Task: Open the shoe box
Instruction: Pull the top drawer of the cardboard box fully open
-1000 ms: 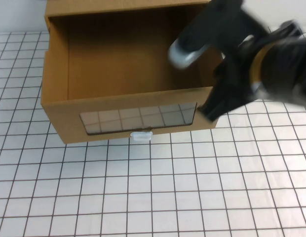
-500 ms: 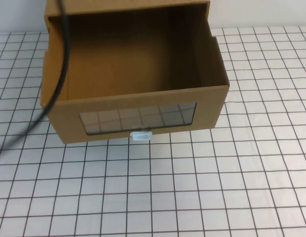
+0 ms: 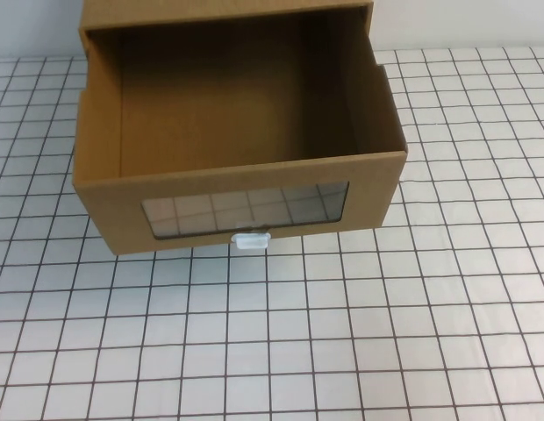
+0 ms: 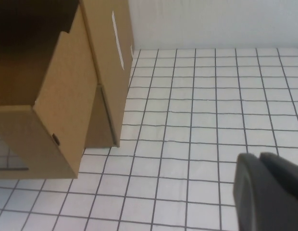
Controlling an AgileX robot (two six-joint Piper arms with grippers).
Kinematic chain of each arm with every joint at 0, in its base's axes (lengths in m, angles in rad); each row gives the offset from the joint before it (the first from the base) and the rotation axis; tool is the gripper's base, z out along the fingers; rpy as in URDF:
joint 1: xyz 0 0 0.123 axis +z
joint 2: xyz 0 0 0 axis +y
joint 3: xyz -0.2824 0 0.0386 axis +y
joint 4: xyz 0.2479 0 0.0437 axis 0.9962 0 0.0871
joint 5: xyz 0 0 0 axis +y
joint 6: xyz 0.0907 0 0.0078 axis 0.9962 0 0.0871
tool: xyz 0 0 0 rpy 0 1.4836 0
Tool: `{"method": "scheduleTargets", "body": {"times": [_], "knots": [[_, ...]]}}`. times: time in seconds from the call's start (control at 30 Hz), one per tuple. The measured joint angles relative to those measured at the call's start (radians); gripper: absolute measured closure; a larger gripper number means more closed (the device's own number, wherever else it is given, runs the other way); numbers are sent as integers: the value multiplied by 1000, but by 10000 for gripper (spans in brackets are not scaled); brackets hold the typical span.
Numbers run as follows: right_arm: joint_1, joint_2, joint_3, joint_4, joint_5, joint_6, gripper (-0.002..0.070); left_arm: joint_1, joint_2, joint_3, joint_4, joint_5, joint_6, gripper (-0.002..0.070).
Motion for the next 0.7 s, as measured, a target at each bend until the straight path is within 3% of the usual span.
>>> {"method": "scheduleTargets", "body": {"times": [0.3,0.5,0.7], "knots": [[-2,-239,169,0,-50,-4,689,0,-130,253,-27,-12,-36,679],[-2,-260,228,0,-63,-4,689,0,-130,416,-79,-78,-62,679],[-2,-260,242,0,-90,-4,689,0,-130,436,-91,-79,-69,679]]}}
